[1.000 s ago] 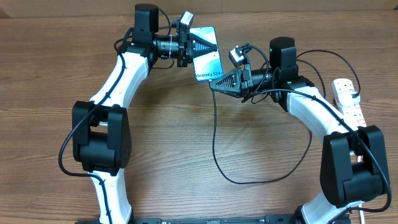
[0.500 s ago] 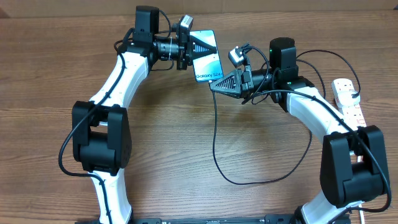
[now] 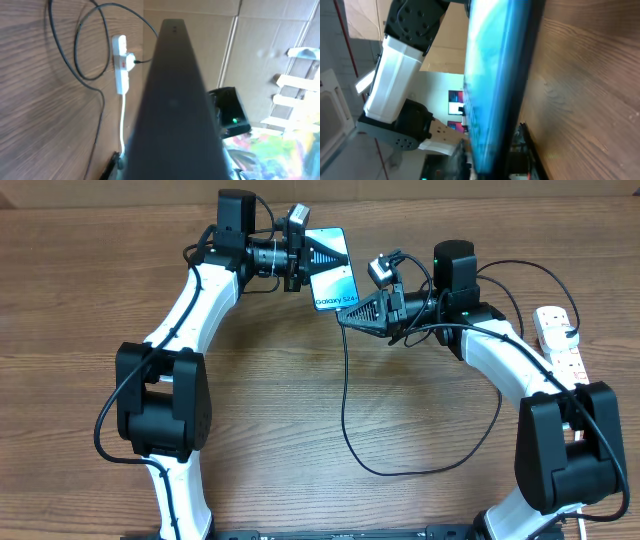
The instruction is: Plug charger to phone and switch on socket
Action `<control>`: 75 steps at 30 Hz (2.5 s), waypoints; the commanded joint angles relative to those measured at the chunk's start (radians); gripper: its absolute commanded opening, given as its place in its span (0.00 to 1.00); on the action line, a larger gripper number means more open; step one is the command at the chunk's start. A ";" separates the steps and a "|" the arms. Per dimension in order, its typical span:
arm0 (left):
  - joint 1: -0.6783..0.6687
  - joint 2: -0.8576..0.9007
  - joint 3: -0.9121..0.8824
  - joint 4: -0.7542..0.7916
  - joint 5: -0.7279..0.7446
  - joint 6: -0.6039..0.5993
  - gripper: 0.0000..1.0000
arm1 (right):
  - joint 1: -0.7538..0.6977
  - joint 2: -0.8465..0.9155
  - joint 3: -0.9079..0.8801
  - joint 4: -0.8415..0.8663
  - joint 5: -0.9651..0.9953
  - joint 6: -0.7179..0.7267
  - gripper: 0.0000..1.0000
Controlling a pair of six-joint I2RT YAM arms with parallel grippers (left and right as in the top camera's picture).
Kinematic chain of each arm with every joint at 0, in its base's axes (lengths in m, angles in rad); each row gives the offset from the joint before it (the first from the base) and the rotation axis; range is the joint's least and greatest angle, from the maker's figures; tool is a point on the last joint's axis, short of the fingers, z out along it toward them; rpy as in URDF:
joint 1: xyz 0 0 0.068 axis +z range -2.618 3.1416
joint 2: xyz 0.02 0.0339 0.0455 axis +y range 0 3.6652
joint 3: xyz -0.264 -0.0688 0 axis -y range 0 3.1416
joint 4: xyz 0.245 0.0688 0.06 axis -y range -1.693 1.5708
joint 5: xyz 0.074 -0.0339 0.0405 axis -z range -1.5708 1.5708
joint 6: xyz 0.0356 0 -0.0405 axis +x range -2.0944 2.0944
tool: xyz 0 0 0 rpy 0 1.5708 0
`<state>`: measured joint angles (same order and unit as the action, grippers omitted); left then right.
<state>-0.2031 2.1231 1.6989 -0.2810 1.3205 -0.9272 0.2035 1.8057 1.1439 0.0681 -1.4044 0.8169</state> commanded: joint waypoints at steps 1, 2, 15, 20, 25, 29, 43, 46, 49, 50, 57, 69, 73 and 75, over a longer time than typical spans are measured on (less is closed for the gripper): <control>-0.144 -0.018 -0.004 -0.029 0.262 0.025 0.04 | -0.008 -0.010 0.030 0.036 0.248 -0.010 0.46; -0.143 -0.018 -0.004 -0.029 0.262 0.028 0.04 | -0.008 -0.010 0.030 0.035 0.239 -0.010 0.50; -0.142 -0.018 -0.004 -0.029 0.262 0.125 0.04 | -0.047 -0.010 0.030 0.031 0.157 -0.040 0.92; -0.131 -0.018 -0.004 -0.028 0.257 0.177 0.04 | -0.111 -0.010 0.030 0.031 0.076 -0.064 1.00; -0.104 -0.018 -0.004 -0.029 0.218 0.226 0.04 | -0.192 -0.010 0.029 -0.046 0.042 -0.149 1.00; -0.084 -0.018 -0.004 -0.030 0.205 0.243 0.04 | -0.248 -0.010 0.028 -0.223 0.088 -0.296 1.00; -0.083 -0.018 -0.004 -0.046 0.188 0.243 0.04 | -0.270 -0.010 0.028 -0.813 0.780 -0.560 1.00; -0.083 -0.018 -0.004 -0.055 0.188 0.243 0.04 | -0.270 -0.010 0.028 -0.811 0.830 -0.560 1.00; -0.083 -0.018 -0.004 -0.057 0.188 0.243 0.04 | -0.270 -0.010 0.028 -0.811 0.885 -0.560 1.00; -0.083 -0.018 -0.004 -0.059 0.188 0.243 0.04 | -0.270 -0.010 0.028 -0.811 0.901 -0.560 1.00; -0.083 -0.018 -0.004 -0.060 0.170 0.243 0.04 | -0.270 -0.010 0.028 -0.811 0.926 -0.560 1.00; -0.098 -0.018 -0.004 -0.076 0.146 0.265 0.04 | -0.270 -0.010 0.028 -0.811 0.926 -0.560 1.00; -0.107 -0.018 -0.004 -0.086 0.144 0.277 0.04 | -0.270 -0.010 0.028 -0.811 0.926 -0.560 1.00; -0.110 -0.018 -0.004 -0.085 0.142 0.277 0.04 | -0.270 -0.010 0.028 -0.811 0.926 -0.560 1.00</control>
<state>-0.3019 2.1269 1.6928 -0.3702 1.4406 -0.6769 -0.0673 1.8000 1.1622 -0.7452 -0.4896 0.2642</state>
